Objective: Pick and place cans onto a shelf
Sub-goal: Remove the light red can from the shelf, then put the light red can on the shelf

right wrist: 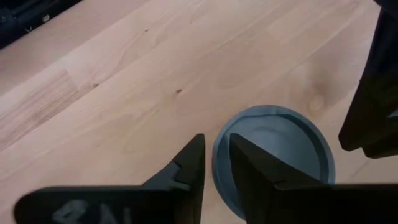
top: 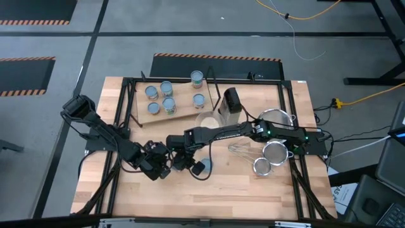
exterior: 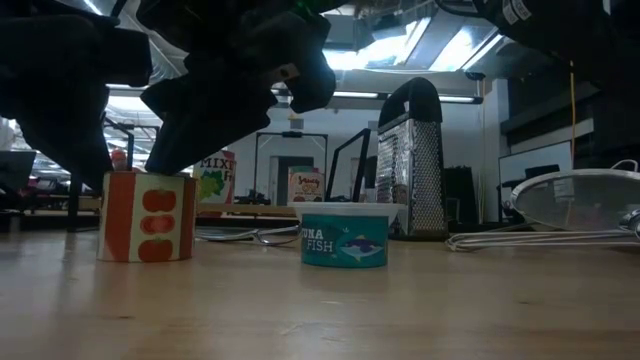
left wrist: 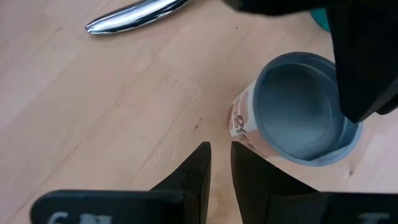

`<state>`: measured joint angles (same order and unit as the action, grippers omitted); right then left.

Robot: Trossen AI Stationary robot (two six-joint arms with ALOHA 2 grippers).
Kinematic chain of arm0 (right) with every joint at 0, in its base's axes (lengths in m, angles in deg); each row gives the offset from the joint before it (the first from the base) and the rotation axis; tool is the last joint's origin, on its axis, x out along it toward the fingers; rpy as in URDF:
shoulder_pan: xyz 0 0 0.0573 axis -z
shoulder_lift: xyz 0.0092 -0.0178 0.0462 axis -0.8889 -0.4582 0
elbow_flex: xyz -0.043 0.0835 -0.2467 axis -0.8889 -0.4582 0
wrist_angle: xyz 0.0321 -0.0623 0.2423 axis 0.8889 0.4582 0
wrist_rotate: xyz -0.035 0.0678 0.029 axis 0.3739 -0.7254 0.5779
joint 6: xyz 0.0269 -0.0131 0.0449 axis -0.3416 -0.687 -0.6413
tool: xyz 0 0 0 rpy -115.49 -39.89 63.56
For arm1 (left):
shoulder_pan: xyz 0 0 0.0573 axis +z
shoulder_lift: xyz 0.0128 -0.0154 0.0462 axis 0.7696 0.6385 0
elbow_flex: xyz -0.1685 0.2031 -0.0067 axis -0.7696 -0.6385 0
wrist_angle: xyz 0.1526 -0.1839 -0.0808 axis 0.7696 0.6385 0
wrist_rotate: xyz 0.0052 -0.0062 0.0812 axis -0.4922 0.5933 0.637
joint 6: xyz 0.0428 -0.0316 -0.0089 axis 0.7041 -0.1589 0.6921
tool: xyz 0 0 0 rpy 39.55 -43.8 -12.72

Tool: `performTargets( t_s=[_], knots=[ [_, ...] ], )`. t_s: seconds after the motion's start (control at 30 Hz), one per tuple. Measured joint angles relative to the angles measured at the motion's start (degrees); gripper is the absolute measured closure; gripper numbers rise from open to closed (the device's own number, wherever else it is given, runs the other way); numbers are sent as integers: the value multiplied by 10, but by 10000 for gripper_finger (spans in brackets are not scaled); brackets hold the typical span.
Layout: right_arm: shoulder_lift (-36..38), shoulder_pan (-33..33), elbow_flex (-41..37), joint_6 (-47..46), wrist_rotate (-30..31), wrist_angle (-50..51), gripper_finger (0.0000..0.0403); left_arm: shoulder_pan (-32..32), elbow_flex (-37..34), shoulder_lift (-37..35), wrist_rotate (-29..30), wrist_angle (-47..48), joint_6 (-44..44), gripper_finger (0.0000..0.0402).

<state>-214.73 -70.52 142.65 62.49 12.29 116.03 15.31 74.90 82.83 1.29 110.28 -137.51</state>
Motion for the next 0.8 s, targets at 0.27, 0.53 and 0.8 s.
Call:
performTargets(
  t_s=[0.27,0.53,0.8],
  knots=[
    [13,0,14,-15,0,49,325,0,0,0,0,-4,0,347],
    [33,0,14,-98,14,79,325,0,0,-1,0,-9,0,347],
    [33,0,11,-224,126,72,325,0,0,-1,-1,-9,0,347]
  ],
)
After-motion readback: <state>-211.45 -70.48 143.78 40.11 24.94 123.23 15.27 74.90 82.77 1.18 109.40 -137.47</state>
